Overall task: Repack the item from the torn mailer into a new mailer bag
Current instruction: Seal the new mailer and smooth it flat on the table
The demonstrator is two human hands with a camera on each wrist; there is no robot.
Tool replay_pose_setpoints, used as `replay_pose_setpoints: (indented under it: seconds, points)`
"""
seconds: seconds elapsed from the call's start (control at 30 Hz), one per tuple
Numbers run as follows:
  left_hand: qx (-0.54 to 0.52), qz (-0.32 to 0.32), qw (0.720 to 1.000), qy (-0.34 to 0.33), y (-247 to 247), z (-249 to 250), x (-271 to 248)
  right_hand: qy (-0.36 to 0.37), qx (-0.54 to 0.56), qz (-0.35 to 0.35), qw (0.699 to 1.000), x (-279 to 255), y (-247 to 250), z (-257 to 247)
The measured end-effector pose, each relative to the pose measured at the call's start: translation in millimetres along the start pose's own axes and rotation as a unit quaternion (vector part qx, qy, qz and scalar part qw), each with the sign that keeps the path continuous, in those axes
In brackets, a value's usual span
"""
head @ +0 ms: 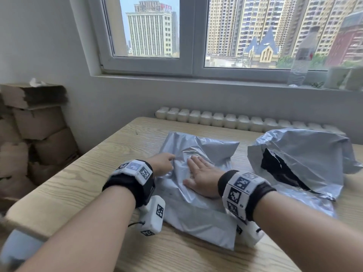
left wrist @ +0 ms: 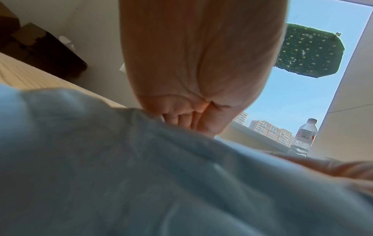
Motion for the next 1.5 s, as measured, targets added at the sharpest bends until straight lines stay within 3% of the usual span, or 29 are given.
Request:
replay_pose_setpoints:
  seconds: [0.33,0.5,0.7,0.8,1.03,1.13,1.23,1.4,1.5]
  points:
    - [0.006,0.029,1.0,-0.003,-7.9,1.8,3.7,-0.025,0.051,0.008,0.998,6.4,-12.8,2.6]
    - [0.018,0.077,0.995,0.064,19.8,-26.3,-19.2,-0.016,0.068,0.009,0.998,-8.4,4.5,8.4]
    - [0.05,-0.015,0.995,0.089,15.9,-37.2,-44.0,-0.068,0.078,0.013,0.995,-33.7,19.2,31.2]
    - [0.068,-0.026,0.994,0.082,19.4,-25.2,-55.8,-0.075,0.054,0.009,0.996,-43.9,19.4,35.7]
    - [0.101,-0.017,0.981,0.162,24.6,-28.2,-79.5,-0.116,0.095,0.041,0.988,-49.9,10.6,51.0]
    - [0.021,0.018,0.982,0.188,19.6,-46.6,-82.4,-0.146,0.138,0.057,0.978,-52.7,5.9,59.7]
    - [-0.161,0.058,0.966,0.194,12.3,-57.0,-87.5,-0.147,0.146,0.061,0.976,-53.8,4.2,61.4]
    - [-0.307,0.061,0.918,0.242,10.0,-77.2,-107.8,-0.147,0.138,0.051,0.978,-56.1,8.1,59.8]
    - [-0.364,0.039,0.901,0.233,8.1,-85.4,-111.8,-0.133,0.146,0.079,0.977,-55.3,18.3,58.0]
Point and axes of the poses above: each hand's wrist, its own x-axis towards the middle knuckle, its own y-axis out of the back of the hand, z = x × y, the point moved 8 cm from there along x, towards the middle knuckle, and after that the axes turned 8 degrees about -y, right-handed, at the moved point
